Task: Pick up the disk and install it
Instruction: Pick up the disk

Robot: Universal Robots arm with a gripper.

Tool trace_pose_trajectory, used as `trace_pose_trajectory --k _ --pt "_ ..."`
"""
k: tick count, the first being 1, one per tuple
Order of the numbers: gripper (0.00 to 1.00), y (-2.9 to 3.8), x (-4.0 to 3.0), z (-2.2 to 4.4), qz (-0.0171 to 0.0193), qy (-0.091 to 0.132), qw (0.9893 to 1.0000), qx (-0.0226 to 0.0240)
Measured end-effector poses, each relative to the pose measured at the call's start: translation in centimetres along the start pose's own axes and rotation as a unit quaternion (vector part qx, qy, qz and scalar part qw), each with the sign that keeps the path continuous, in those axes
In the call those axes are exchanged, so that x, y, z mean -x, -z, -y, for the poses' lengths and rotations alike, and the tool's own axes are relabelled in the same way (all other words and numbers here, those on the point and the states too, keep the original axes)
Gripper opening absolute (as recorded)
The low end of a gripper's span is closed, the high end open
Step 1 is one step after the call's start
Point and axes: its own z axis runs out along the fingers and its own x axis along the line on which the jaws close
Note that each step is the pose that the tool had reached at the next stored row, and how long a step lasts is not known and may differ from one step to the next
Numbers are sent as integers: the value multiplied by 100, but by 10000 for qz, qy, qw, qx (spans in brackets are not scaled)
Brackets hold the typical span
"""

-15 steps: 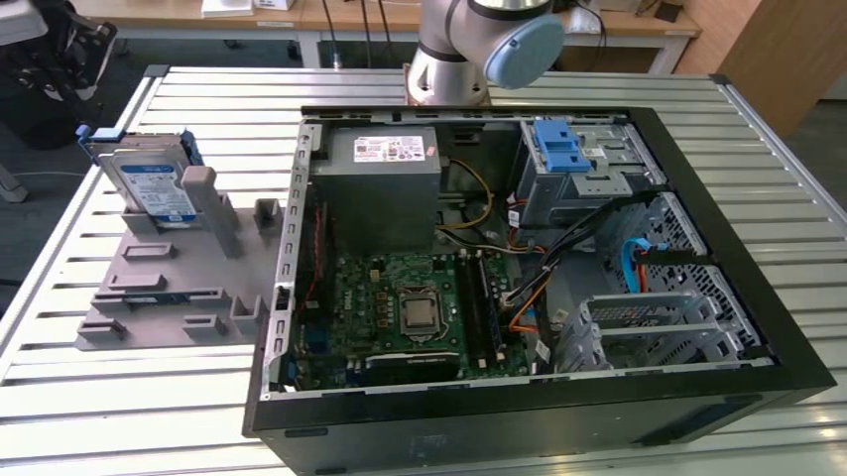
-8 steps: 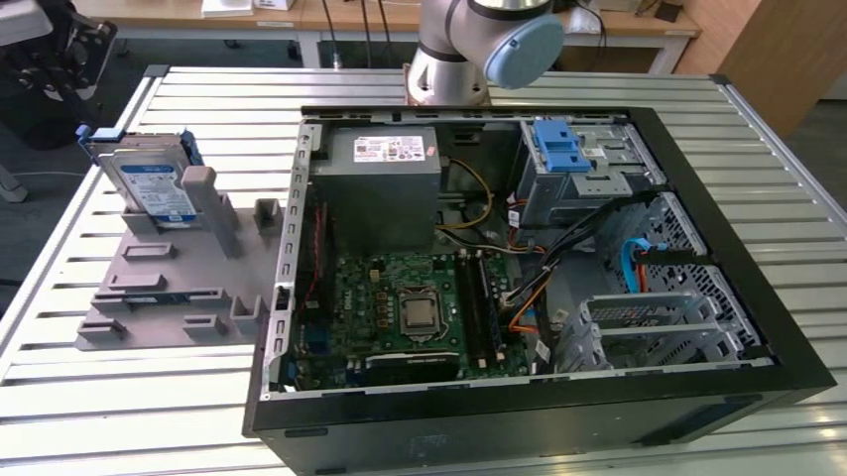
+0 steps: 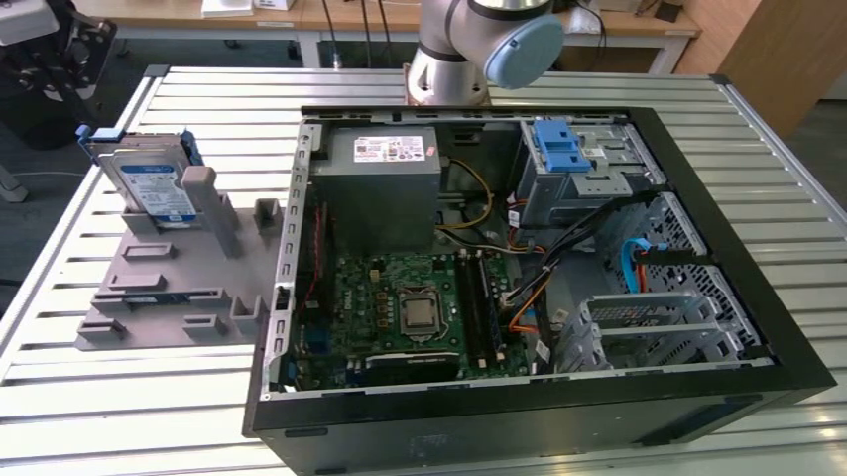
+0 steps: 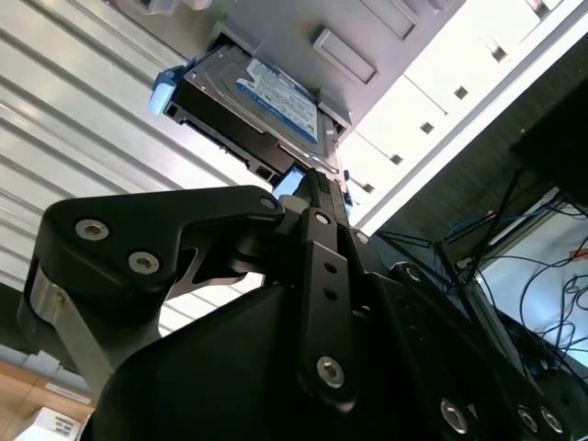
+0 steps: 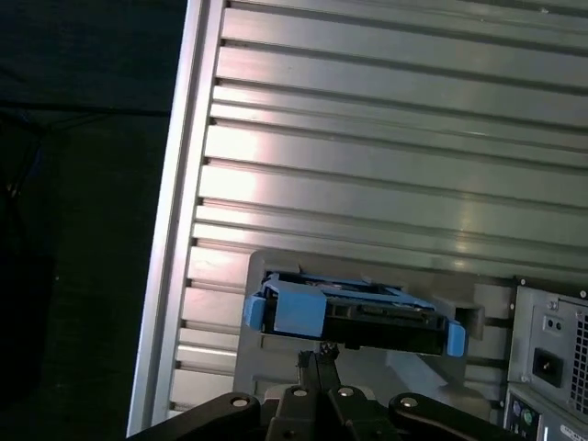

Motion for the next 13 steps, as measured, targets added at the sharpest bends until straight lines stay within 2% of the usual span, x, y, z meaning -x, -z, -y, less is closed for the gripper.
trace_pose_trajectory --k 9,12,13 --pt "11 0 0 0 -18 426 9991 5" --pt "11 0 0 0 -23 536 9986 6" --pt "11 0 0 0 -27 643 9979 7"
